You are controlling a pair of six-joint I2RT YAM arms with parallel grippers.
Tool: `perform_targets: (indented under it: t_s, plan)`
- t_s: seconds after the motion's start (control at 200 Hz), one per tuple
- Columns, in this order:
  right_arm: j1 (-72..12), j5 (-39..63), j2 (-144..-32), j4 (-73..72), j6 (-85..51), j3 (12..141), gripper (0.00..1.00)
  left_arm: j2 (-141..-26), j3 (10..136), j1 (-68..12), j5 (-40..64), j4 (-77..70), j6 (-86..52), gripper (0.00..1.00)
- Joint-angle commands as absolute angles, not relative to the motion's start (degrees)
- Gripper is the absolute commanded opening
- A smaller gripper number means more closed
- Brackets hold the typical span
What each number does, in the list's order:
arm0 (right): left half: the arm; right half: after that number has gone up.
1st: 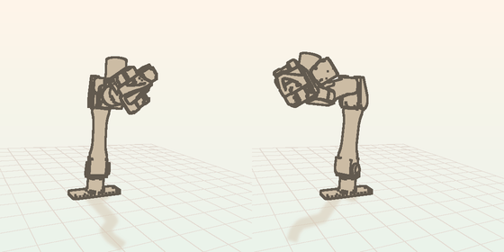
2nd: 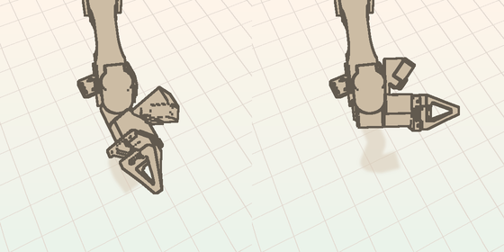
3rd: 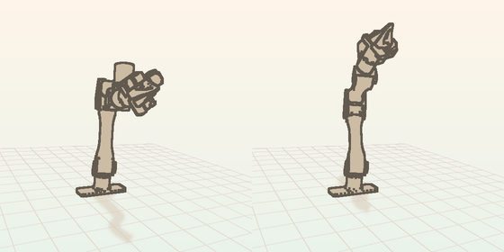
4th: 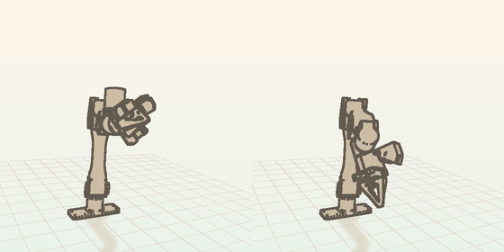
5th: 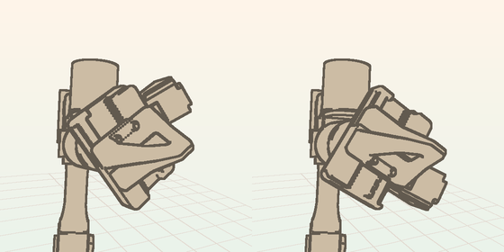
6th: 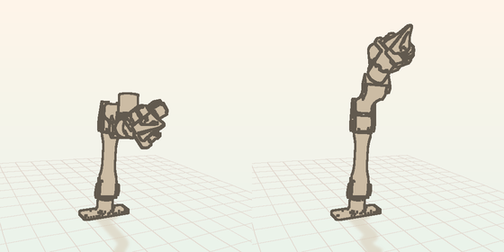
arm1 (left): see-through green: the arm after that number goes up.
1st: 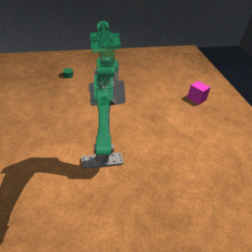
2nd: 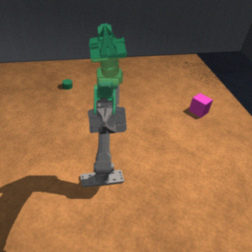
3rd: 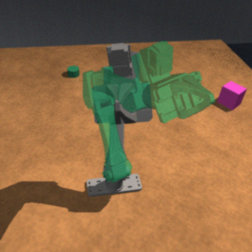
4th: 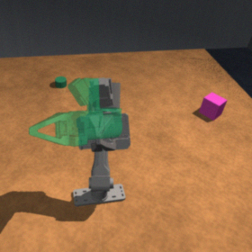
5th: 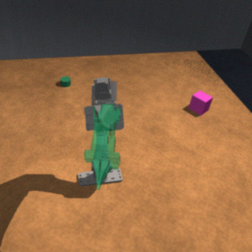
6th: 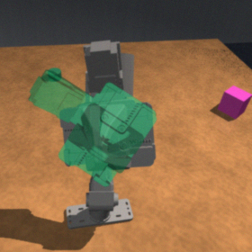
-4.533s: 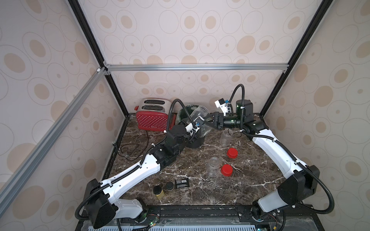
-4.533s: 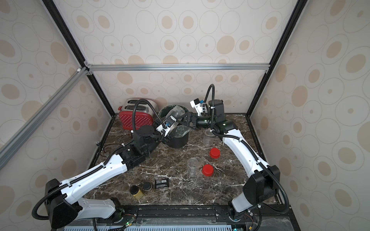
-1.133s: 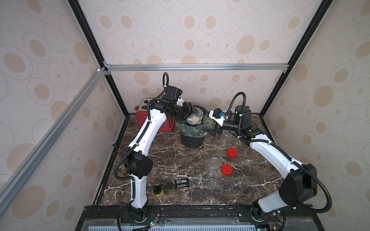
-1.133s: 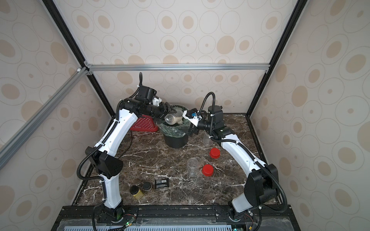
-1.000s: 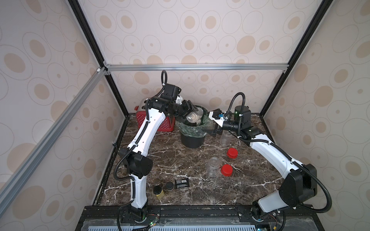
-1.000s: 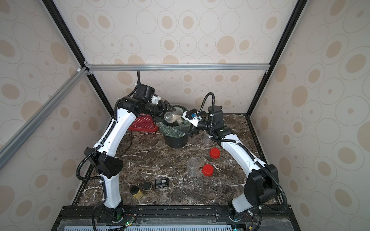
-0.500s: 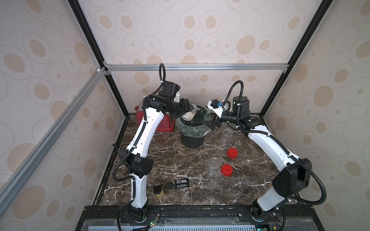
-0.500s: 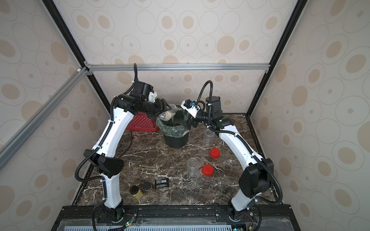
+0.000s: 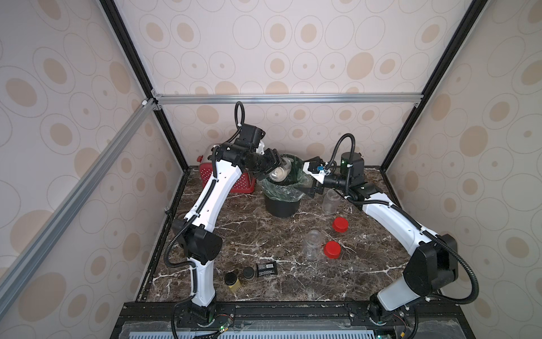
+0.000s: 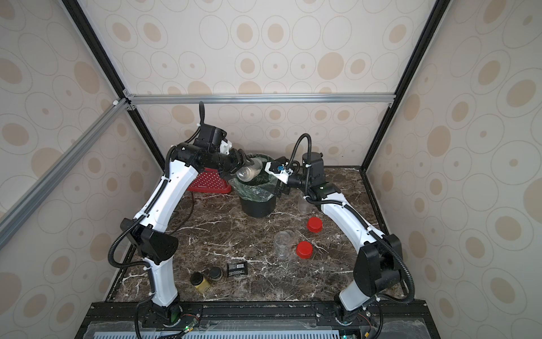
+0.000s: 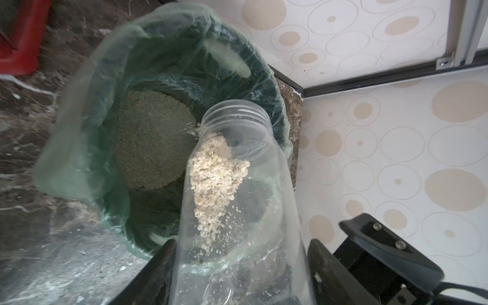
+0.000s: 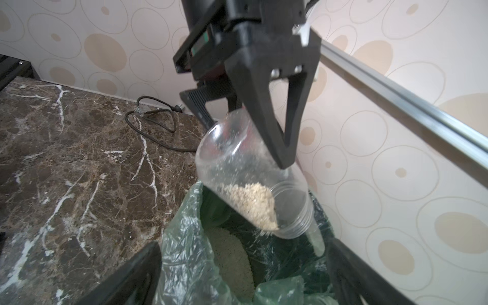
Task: Empty expired oatmeal from jars
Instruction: Pour the expired oatmeal into the trash bin.
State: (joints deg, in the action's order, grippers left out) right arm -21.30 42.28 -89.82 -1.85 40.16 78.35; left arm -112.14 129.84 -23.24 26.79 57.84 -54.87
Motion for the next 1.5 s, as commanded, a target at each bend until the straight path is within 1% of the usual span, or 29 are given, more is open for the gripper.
perform_targets:
  t_s: [0.0,0.095,0.25,0.371,0.501,0.796,0.951,0.996,1.157,1.492]
  plan:
    - [-22.1,44.0,-91.1,-3.9,42.1,80.3,0.99,-109.9,129.2,-23.0,30.7,50.5,-65.4,0.00]
    - [-22.1,44.2,-91.7,-4.1,41.7,80.9,0.99,-110.1,128.4,-22.9,31.7,48.2,-71.1,0.00]
    - [-22.1,43.9,-92.1,-4.1,42.1,80.7,0.99,-107.4,123.2,-23.0,30.8,40.8,-80.5,0.00]
    - [-22.1,43.5,-92.5,-4.0,43.1,80.7,0.99,-107.4,123.1,-23.0,31.1,40.6,-84.8,0.00]
    - [-22.1,43.2,-92.6,-3.1,44.6,80.8,0.99,-107.5,122.8,-23.0,31.7,42.4,-86.4,0.00]
    - [-21.8,42.4,-92.8,-2.5,47.0,81.1,0.99,-105.8,120.5,-22.9,32.3,41.5,-89.3,0.00]
    - [-21.8,43.0,-93.2,-2.8,46.3,81.3,0.99,-104.8,116.7,-22.9,33.4,36.8,-94.6,0.00]
    - [-21.8,43.0,-93.3,-2.9,46.3,81.3,0.99,-104.8,115.7,-22.9,33.8,33.5,-96.0,0.00]
    - [-21.7,42.7,-93.7,-2.6,47.0,81.3,0.99,-105.5,114.9,-23.0,35.7,31.1,-97.7,0.00]
    - [-21.2,42.4,-94.7,-3.2,47.7,81.4,0.99,-104.1,113.8,-23.0,36.8,30.5,-95.0,0.00]
